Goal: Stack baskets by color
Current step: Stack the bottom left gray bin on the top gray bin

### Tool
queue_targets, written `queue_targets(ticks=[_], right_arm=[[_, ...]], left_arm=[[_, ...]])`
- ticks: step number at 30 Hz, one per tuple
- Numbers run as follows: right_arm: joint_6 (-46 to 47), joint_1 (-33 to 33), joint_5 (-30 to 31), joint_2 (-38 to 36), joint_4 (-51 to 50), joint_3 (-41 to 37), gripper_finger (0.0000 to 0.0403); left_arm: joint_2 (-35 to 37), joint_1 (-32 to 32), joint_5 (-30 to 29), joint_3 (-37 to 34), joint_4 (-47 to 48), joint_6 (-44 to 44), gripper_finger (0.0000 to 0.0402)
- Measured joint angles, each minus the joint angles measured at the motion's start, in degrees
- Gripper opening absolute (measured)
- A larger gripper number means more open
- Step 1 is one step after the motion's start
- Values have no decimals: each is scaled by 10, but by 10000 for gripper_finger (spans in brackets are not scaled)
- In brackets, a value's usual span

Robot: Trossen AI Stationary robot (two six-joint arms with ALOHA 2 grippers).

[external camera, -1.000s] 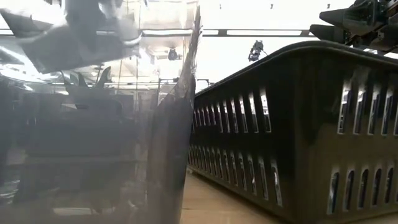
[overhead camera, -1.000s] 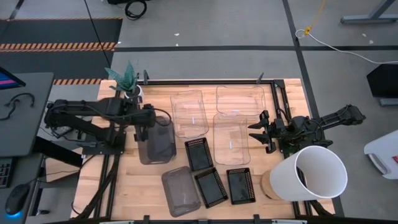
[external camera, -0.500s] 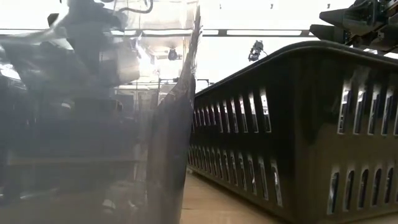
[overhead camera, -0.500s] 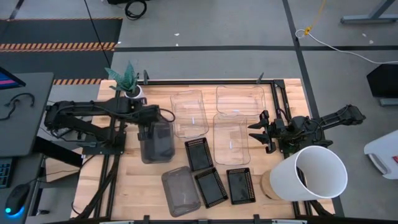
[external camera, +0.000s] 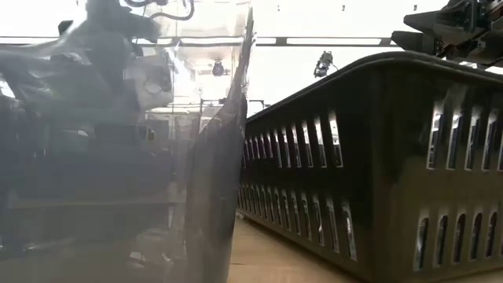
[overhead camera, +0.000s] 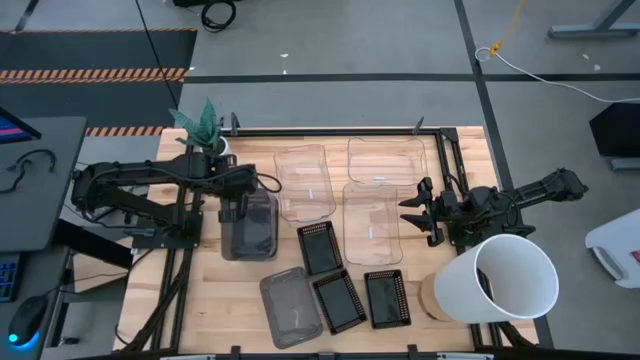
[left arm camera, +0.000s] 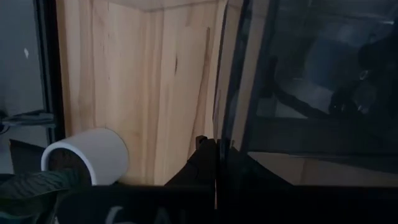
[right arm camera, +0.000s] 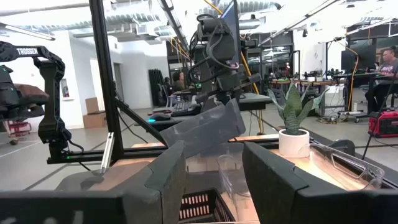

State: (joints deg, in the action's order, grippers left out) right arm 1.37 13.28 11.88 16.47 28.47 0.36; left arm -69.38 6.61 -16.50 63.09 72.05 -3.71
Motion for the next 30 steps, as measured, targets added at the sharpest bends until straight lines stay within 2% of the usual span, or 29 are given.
queue_targets(ticks=[9, 14, 22, 30], right_arm=[[0, 0, 0, 0, 0, 0, 165], [0, 0, 0, 0, 0, 0, 165], [0, 0, 0, 0, 0, 0, 165], [0, 0, 0, 0, 0, 0, 165]], left_arm=[[0, 0, -3, 0, -6, -1, 5], [-1, 1, -10, -28, -8, -19, 5], [-1, 1, 46, -43, -24, -20, 5], [-13, 1, 59, -44, -23, -19, 5]])
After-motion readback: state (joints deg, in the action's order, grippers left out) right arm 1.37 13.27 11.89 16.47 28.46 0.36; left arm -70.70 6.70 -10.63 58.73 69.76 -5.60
